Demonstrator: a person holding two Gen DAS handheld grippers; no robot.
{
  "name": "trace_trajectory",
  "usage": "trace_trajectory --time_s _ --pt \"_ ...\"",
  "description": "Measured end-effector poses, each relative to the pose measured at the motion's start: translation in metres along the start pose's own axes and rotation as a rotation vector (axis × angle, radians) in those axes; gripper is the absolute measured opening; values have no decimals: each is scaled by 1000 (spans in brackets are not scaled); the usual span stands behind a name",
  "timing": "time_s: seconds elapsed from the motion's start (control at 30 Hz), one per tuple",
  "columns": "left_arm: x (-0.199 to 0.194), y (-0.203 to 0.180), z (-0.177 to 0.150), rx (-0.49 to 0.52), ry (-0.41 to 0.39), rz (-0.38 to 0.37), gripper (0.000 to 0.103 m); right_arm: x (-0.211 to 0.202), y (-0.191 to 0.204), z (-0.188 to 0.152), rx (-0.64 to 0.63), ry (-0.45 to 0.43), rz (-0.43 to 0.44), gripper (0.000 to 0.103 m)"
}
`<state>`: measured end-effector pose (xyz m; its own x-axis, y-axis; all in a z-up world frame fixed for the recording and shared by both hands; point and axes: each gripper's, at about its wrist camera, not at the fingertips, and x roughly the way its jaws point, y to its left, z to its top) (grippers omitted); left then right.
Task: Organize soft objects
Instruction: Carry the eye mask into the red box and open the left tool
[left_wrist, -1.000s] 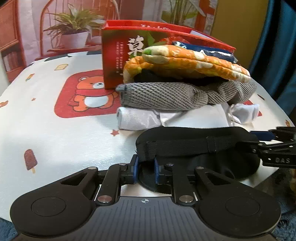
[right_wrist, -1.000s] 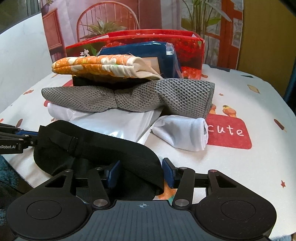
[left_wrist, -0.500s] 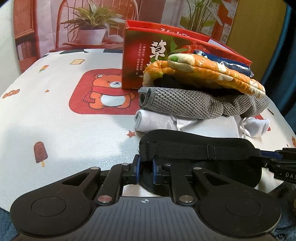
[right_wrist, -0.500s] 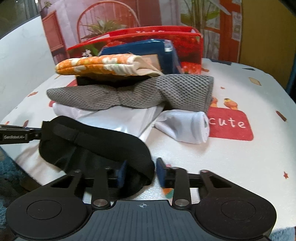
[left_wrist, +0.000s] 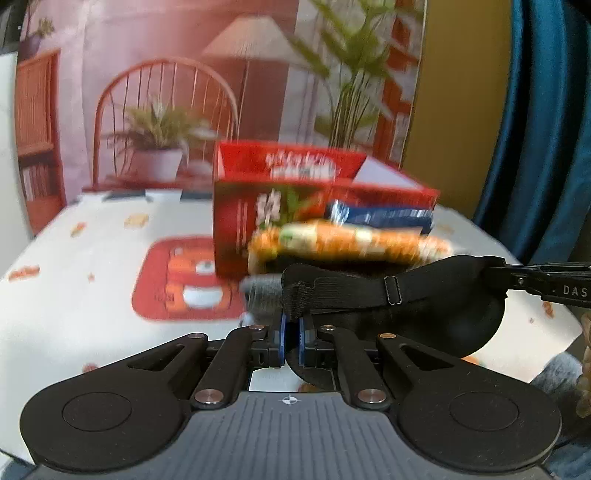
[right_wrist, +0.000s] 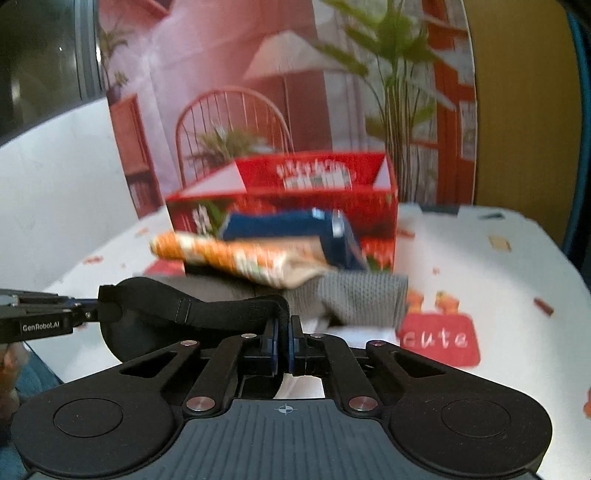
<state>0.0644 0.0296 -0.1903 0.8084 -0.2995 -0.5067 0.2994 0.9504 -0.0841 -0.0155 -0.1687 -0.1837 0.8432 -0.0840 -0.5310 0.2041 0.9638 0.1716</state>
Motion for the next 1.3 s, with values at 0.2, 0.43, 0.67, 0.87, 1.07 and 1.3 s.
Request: trace_trajectory --time_s 0.2,0.43,0.67,0.87,1.07,1.3 --pt "-19 -4 24 7 -104 -25 8 -23 2 28 -24 -98 -7 5" --pt "-23 -7 70 5 -195 -37 7 -31 4 74 -75 -186 9 5" --pt "1 -12 126 43 -239 -17 7 1 1 127 -133 -227 -3 5" --pt "50 -6 165 35 -190 23 7 59 -11 171 -155 -199 -48 5" --pt "101 3 191 57 -133 56 7 118 -24 189 -186 -140 -101 5" --pt "165 11 203 71 -43 83 7 183 -35 199 -257 -54 -146 5"
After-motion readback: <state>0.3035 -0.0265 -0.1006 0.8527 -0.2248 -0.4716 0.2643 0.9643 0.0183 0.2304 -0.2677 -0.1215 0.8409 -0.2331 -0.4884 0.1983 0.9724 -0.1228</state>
